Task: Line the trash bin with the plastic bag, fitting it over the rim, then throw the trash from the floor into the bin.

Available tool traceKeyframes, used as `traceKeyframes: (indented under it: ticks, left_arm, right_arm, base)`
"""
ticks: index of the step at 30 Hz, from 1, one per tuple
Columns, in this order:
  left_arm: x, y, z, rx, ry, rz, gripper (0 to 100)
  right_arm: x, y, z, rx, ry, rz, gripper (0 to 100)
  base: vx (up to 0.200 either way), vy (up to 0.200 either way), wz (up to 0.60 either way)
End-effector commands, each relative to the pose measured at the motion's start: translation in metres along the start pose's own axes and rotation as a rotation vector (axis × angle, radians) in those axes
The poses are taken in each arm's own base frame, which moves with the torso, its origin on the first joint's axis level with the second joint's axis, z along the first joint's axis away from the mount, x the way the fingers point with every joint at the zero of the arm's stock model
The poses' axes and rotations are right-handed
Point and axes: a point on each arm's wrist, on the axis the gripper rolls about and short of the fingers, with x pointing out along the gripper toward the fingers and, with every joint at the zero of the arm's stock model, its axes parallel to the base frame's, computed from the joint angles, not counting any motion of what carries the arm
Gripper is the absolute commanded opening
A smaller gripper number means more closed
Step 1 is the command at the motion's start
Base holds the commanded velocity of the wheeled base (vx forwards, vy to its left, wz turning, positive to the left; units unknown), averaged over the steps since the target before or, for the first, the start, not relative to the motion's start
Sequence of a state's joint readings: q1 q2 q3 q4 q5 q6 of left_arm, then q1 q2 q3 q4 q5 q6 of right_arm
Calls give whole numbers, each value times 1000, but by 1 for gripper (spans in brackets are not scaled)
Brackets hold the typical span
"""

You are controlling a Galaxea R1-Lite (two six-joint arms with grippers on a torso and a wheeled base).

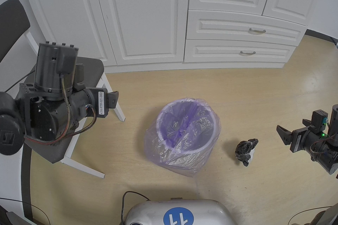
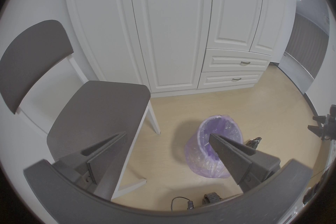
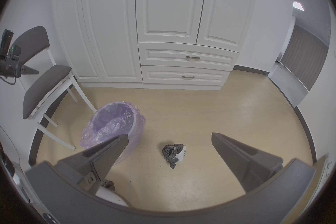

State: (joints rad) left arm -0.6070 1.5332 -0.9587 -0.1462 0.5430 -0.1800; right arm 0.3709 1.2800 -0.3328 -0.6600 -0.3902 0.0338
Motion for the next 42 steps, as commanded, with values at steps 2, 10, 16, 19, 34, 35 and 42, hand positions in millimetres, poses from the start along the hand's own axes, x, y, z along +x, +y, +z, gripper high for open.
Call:
traceKeyframes:
  ticks: [2,10,16,19,34,35,42]
  left_arm:
    - [-16,19,1,-44,-52,19,100]
    - [-54,44,3,-106,-138,21,100]
    - [-119,87,-42,-152,-221,5,100]
    - [-138,103,-53,-188,-272,34,100]
    - [-160,126,-35,-89,-389,240,100]
    - [-163,128,-30,-100,-404,250,100]
    - [-163,132,-27,-103,-410,286,100]
  right_arm:
    - [0,0,3,6,-12,4,100]
    - [-3,8,4,-2,-19,44,100]
    - [-5,25,10,-22,-31,123,100]
    - [-1,37,18,-40,-11,166,100]
    - [90,105,46,-63,60,285,100]
    - [95,108,45,-65,69,292,100]
    - [114,127,53,112,246,387,100]
  base:
    - [0,0,0]
    - [0,0,0]
    - [0,0,0]
    - [0,0,0]
    - [0,0,0]
    - [0,0,0]
    - [0,0,0]
